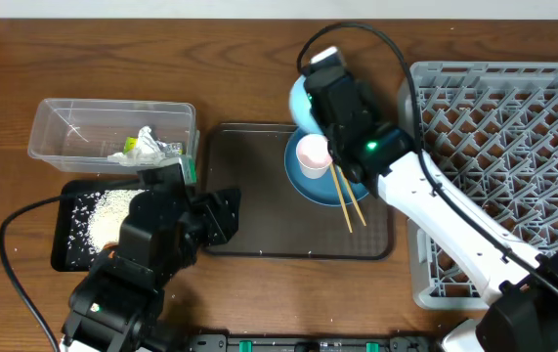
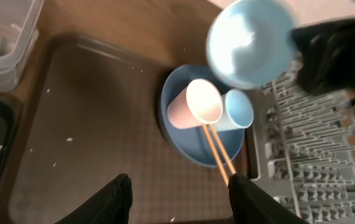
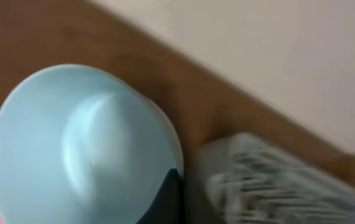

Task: Sort waste into correct bins and load items into the dishwasher rack
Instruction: 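Lift the bowl with the right gripper and carry it toward the rack, then lower the bowl upright into the dish rack slots and release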

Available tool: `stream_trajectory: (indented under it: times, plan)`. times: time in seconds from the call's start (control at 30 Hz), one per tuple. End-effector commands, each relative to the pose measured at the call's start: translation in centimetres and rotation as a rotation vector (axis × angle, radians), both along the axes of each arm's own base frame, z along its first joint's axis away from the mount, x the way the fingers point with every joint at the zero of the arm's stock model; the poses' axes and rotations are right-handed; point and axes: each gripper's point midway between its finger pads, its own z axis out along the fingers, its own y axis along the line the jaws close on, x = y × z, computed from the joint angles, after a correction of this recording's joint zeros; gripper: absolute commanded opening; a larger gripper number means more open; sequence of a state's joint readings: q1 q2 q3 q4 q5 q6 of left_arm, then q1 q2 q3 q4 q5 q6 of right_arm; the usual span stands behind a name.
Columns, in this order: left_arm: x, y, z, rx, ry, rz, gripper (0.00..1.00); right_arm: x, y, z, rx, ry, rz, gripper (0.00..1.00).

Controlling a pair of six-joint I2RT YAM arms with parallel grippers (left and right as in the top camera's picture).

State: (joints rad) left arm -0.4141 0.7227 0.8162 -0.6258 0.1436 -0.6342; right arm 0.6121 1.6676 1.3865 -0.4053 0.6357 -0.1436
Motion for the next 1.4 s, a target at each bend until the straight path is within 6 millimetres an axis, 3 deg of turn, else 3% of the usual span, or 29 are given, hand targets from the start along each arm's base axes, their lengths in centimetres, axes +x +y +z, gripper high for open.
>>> stream_trajectory:
  times: [0.0, 0.1, 0.23, 0.5, 0.63, 1.0, 1.2, 1.37]
  plan:
    - [-0.1, 0.2, 0.3, 0.015, 0.004, -0.003, 0.55, 0.9, -5.6, 4.2, -0.256, -0.120, -0.178, 0.01]
    - [-0.1, 0.2, -0.2, 0.023, 0.022, -0.003, 0.59, 1.4, -8.0, 5.3, -0.372, -0.125, -0.220, 0.01]
    - [0.0, 0.1, -0.5, 0.027, 0.033, -0.003, 0.66, 2.1, -12.3, 5.5, -0.484, -0.069, -0.271, 0.01]
    - [0.3, 0.0, -1.1, 0.037, 0.056, -0.004, 0.73, 2.3, -21.5, 5.4, -0.495, -0.018, -0.466, 0.01]
    - [0.4, 0.0, -1.4, 0.042, 0.066, -0.003, 0.74, 1.8, -25.2, 5.1, -0.502, 0.018, -0.542, 0.01]
    - [-0.1, 0.2, -2.3, 0.061, 0.112, -0.004, 0.80, 0.6, -29.6, 3.9, -0.406, 0.011, -0.696, 0.01]
    - [-0.2, 0.2, -2.4, 0.062, 0.115, -0.004, 0.82, 0.9, -31.1, 1.3, -0.415, 0.072, -0.726, 0.01]
    - [-0.2, 0.2, -2.4, 0.062, 0.115, -0.004, 0.83, 1.7, -31.2, -2.1, -0.460, 0.158, -0.703, 0.01]
